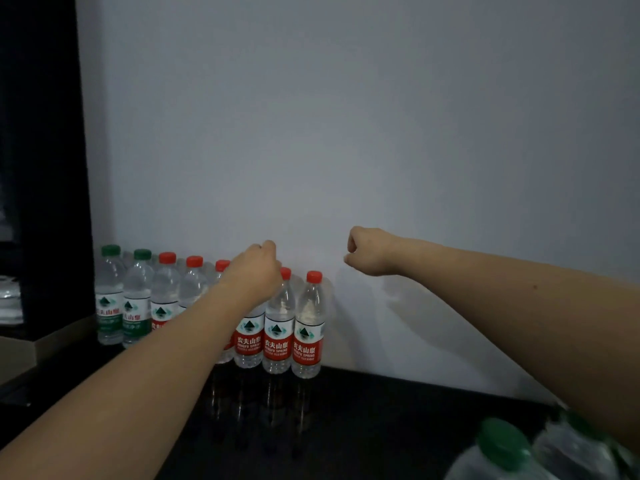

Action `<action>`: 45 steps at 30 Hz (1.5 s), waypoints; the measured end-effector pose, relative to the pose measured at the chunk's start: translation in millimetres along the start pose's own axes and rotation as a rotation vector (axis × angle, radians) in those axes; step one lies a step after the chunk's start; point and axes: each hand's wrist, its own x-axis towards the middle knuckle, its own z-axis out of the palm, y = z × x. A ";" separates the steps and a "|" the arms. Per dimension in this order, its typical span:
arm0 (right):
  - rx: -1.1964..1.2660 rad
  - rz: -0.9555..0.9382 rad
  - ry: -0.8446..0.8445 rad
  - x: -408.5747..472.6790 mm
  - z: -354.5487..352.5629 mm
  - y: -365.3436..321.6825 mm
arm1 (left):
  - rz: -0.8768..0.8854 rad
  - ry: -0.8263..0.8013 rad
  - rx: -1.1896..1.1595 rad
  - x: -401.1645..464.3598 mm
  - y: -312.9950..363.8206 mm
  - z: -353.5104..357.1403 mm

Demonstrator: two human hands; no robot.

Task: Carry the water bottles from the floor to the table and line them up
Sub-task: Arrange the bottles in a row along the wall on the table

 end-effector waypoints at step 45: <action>0.162 0.219 -0.152 -269.3 22.0 120.8 | 0.283 -0.401 0.076 -221.0 215.4 -45.8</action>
